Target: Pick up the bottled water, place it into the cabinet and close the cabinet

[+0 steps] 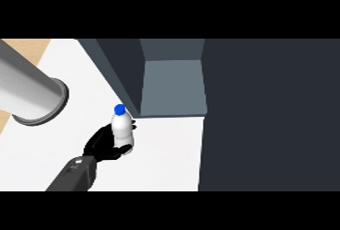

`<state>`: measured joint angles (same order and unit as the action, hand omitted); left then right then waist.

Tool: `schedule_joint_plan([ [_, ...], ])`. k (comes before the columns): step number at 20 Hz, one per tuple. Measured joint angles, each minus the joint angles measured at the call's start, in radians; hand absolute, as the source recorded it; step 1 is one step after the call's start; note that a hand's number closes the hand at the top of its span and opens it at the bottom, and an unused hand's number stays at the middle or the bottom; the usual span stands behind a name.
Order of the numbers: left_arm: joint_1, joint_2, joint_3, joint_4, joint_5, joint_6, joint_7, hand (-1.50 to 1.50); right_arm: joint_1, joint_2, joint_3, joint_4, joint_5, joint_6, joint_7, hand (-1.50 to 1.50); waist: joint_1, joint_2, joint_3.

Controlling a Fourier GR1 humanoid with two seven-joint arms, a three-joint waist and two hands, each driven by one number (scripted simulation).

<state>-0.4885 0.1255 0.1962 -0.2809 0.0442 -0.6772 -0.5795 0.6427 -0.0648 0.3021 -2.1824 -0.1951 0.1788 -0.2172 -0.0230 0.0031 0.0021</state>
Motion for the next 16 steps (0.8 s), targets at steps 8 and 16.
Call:
schedule_joint_plan([
  [8,0.008,-0.043,-0.016,-0.009,0.002,0.008,-0.011,1.50,-0.007,-0.014,-0.018,-0.005,-0.015,-0.003,0.012,-1.50,0.002,0.001,-0.003],
  [16,0.104,0.015,0.104,-0.068,0.120,0.113,-0.087,1.50,0.007,-0.006,-0.007,-0.005,-0.001,-0.016,0.000,-1.50,0.019,-0.005,-0.002],
])
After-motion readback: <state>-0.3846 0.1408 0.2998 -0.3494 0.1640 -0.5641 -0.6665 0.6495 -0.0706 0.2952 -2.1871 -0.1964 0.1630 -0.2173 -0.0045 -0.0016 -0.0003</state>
